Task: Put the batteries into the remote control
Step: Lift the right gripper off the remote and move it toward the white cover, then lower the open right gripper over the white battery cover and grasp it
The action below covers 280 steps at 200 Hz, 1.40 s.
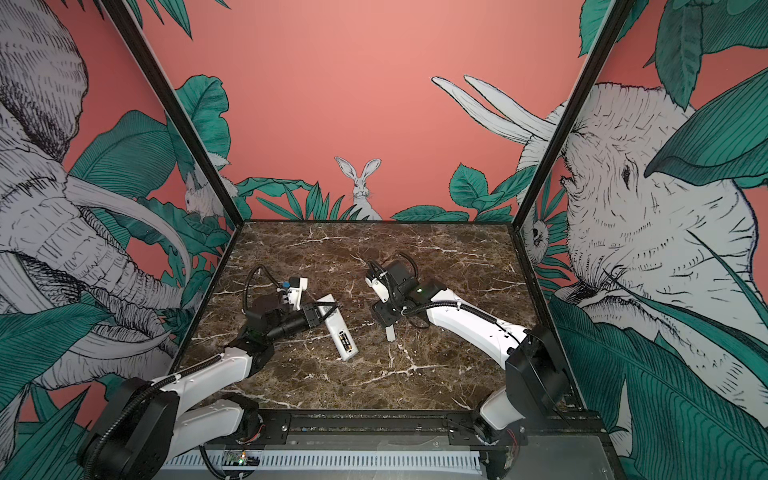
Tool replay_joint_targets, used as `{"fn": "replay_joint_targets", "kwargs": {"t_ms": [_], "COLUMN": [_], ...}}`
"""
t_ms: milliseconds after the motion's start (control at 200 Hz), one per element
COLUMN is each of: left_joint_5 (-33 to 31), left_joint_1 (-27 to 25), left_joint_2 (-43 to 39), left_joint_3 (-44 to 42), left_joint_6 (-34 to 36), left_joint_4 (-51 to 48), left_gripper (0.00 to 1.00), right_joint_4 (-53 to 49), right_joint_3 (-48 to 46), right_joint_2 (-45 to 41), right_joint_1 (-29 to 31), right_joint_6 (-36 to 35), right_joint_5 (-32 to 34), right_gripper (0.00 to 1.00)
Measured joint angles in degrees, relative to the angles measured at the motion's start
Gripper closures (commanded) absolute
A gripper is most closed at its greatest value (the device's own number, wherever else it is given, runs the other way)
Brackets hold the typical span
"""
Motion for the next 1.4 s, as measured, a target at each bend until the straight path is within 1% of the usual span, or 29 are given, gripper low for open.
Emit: {"fn": "replay_joint_targets", "kwargs": {"t_ms": [375, 540, 1005, 1400], "left_joint_5": [-2.64, -3.58, -4.39, -4.39], "left_joint_1": [0.0, 0.0, 0.0, 0.0], "left_joint_2": [-3.08, -4.26, -4.55, -4.5], "left_joint_3": [0.0, 0.0, 0.0, -0.57], "left_joint_6": [4.02, 5.68, 7.17, 7.17], "left_joint_4": [-6.84, -8.92, -9.73, -8.87], "left_gripper": [1.0, 1.0, 1.0, 1.0], "right_joint_4": [0.04, 0.48, 4.52, 5.62], "right_joint_3": [-0.92, -1.6, -2.78, -2.78], "right_joint_2": [7.15, 8.55, 11.78, 13.9], "right_joint_1": [-2.56, -3.34, -3.89, -3.89], "right_joint_6": [3.19, 4.42, 7.63, 7.89], "right_joint_5": [-0.11, 0.31, 0.92, 1.16], "right_gripper": [0.31, 0.31, 0.34, 0.36]}}
